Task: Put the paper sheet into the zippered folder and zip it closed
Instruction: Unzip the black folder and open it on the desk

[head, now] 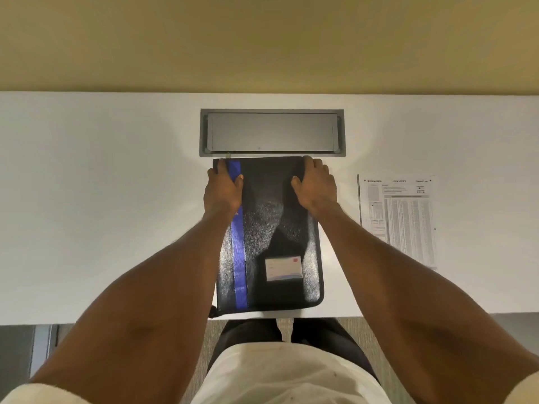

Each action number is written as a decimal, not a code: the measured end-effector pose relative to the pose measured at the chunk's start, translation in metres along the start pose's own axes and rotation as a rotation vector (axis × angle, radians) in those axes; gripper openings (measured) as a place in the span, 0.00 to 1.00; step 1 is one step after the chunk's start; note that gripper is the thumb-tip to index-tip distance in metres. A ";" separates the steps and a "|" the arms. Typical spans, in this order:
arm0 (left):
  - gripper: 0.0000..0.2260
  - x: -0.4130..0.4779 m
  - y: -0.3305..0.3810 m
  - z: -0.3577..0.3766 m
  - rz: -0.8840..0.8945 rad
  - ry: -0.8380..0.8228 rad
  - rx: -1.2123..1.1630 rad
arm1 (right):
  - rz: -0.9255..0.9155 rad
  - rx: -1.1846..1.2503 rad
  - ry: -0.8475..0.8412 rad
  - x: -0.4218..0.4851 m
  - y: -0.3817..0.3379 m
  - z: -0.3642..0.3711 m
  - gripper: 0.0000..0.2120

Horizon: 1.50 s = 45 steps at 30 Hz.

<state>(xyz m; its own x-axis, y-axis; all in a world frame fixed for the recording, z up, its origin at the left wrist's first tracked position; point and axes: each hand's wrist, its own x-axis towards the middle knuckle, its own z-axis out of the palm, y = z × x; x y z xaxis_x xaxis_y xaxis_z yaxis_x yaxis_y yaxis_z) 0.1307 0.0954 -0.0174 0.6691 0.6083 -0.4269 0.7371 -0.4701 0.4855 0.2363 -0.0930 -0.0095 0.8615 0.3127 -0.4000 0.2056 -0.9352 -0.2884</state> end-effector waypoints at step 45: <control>0.08 0.037 0.028 -0.019 -0.014 0.045 -0.196 | -0.638 -0.086 -0.391 0.109 -0.125 0.001 0.05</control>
<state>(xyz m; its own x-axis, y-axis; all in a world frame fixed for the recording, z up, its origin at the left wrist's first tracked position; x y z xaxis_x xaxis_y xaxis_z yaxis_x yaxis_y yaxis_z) 0.1746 0.1174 -0.0048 0.6508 0.6437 -0.4026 0.7110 -0.3307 0.6205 0.3038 0.0584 -0.0180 0.3388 0.8195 -0.4621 0.6592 -0.5573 -0.5049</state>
